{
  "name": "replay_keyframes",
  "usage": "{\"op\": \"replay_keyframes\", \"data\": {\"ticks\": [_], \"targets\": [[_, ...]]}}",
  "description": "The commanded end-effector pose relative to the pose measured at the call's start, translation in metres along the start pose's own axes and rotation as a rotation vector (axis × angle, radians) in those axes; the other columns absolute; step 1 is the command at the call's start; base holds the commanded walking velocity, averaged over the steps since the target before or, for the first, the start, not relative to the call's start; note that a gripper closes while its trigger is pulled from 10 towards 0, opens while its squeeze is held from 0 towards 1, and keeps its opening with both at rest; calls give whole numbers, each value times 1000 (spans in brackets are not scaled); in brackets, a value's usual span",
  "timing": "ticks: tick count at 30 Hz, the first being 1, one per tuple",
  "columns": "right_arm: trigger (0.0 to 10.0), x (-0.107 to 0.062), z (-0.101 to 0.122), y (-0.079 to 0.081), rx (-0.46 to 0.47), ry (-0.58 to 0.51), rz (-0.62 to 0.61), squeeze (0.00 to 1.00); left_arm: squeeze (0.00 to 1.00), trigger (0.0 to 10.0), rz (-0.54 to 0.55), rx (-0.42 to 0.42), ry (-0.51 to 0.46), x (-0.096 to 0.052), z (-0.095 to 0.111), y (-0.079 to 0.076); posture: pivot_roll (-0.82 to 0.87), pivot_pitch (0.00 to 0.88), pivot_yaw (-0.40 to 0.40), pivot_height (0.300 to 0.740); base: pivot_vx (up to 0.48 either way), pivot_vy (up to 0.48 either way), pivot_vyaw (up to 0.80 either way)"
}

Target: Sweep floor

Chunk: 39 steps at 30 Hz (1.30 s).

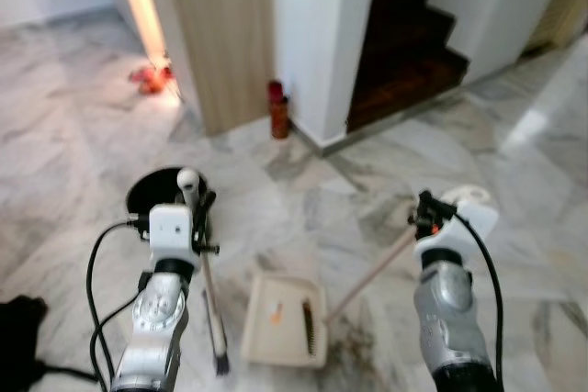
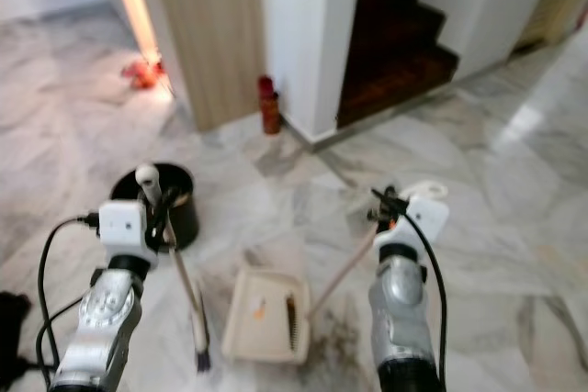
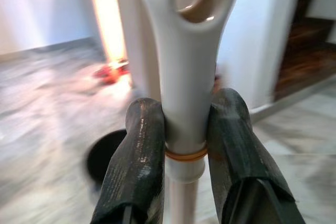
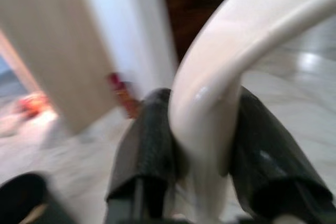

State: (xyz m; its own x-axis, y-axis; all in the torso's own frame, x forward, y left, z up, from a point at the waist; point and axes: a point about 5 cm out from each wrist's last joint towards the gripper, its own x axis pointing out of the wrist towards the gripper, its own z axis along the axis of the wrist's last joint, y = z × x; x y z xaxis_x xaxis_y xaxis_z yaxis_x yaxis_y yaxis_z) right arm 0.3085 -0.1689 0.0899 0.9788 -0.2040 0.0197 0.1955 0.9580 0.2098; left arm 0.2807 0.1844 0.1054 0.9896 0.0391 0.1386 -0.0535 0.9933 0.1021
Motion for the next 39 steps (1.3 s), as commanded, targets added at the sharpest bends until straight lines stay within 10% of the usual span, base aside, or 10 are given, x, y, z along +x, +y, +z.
{"op": "replay_keyframes", "data": {"ticks": [1, 39], "targets": [[10000, 3, 13, 0, 43, -56, -2, 0, 0, 10000, -17, -8, -51, 4, 12, -6, 116, 35, -9, 740, 0, 326, 0], [10000, 3, 14, 5, 40, -57, 29, 0, 0, 10000, -17, -8, -45, 3, 12, -7, 120, 34, -13, 740, 0, 290, 140]]}}
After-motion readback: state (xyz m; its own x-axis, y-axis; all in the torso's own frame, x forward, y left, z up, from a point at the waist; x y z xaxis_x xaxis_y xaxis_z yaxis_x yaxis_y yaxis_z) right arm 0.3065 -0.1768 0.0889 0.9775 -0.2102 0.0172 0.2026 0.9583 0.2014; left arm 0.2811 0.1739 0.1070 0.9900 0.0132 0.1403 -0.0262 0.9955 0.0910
